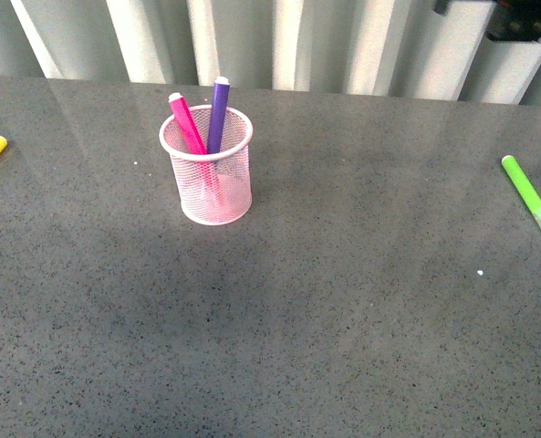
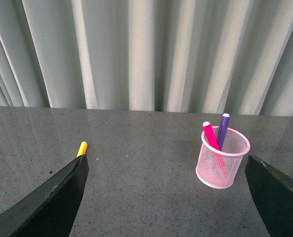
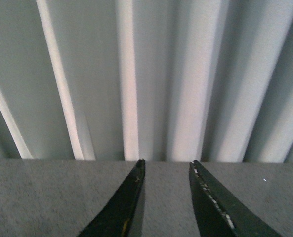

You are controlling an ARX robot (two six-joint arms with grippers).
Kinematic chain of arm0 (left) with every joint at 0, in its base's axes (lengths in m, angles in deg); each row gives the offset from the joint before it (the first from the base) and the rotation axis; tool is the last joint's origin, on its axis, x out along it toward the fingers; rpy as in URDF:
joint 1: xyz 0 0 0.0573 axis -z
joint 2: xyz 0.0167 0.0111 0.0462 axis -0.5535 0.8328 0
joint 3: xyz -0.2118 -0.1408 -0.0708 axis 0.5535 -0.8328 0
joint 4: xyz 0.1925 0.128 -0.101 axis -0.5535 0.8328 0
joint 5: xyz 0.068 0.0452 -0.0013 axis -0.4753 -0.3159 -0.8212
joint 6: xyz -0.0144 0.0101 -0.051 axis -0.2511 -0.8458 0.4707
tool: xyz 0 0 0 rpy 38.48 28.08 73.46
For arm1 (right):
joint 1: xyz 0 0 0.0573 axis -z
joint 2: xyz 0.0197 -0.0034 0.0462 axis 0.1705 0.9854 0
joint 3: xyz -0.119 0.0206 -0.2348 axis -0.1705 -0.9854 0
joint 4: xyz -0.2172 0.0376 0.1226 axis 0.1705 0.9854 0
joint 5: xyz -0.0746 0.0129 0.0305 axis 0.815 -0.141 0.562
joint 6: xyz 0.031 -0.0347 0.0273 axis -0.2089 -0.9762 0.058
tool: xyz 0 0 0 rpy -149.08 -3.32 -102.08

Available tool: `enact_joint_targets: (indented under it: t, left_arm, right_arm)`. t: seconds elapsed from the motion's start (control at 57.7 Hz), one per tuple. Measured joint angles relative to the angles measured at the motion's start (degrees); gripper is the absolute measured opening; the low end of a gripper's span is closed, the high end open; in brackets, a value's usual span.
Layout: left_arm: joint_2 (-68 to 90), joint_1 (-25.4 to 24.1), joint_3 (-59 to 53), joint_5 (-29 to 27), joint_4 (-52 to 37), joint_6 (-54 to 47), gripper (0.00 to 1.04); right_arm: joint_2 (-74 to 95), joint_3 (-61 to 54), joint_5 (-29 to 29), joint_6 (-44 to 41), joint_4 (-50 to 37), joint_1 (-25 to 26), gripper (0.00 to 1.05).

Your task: Insert purple and pink pens into pink cup

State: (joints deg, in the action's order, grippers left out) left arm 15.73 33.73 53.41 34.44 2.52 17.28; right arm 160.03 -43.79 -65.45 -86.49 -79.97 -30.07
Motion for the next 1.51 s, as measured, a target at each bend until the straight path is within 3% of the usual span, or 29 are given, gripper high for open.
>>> enact_joint_targets:
  t: [0.121, 0.485, 0.849, 0.918, 0.987, 1.507]
  left_arm:
    - [0.00, 0.00, -0.02, -0.04, 0.00, 0.00, 0.98]
    - [0.00, 0.00, -0.02, -0.04, 0.00, 0.00, 0.98]
    - [0.00, 0.00, -0.02, -0.02, 0.00, 0.00, 0.98]
    - [0.00, 0.00, 0.00, -0.02, 0.00, 0.00, 0.98]
    - [0.00, 0.00, 0.00, -0.02, 0.00, 0.00, 0.98]
    - [0.00, 0.00, 0.00, -0.02, 0.00, 0.00, 0.98]
  right_arm:
    - [-5.86, -7.72, -3.89, -0.28, -0.35, 2.56, 0.03]
    - [-23.21, -20.90, -10.97, -0.26, 3.72, 10.08, 0.03]
    - [-42.97, -27.80, -16.00, -0.24, 16.44, 15.23, 0.03]
    - [-46.42, -28.50, -20.04, -0.26, 19.21, 18.25, 0.03]
    - [-49.72, -28.85, -20.20, -0.24, 21.97, 19.76, 0.03]
    - [-69.81, -29.24, -20.52, -0.24, 39.80, 20.11, 0.03]
